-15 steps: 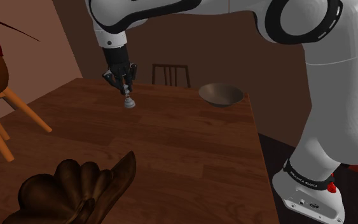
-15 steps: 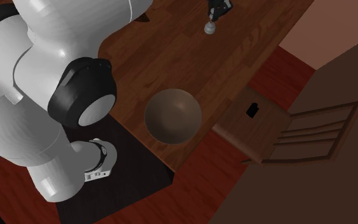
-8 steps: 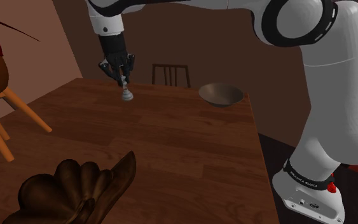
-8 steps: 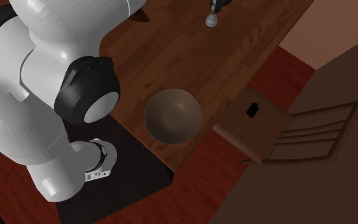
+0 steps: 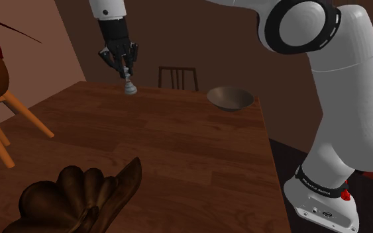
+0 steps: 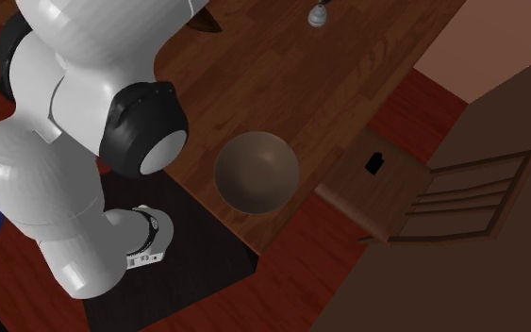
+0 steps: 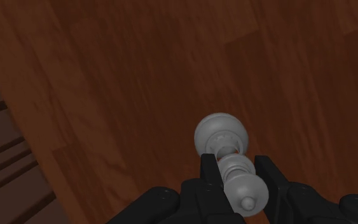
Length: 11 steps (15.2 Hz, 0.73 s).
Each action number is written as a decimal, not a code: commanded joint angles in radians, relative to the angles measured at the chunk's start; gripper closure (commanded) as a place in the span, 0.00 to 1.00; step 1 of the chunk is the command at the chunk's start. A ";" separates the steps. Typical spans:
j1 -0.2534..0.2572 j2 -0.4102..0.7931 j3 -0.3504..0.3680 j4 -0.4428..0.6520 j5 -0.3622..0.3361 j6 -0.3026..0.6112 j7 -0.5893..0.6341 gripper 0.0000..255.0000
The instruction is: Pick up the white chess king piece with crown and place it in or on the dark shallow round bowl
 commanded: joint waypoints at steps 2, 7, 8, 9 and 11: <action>0.015 0.037 -0.002 0.105 -0.008 -0.068 -0.003 1.00; -0.055 -0.152 0.006 -0.161 0.031 0.011 -0.029 1.00; -0.074 -0.207 0.005 -0.240 0.044 0.036 -0.041 1.00; -0.092 -0.258 0.003 -0.310 0.057 0.057 -0.054 1.00; -0.122 -0.352 -0.005 -0.433 0.080 0.090 -0.084 1.00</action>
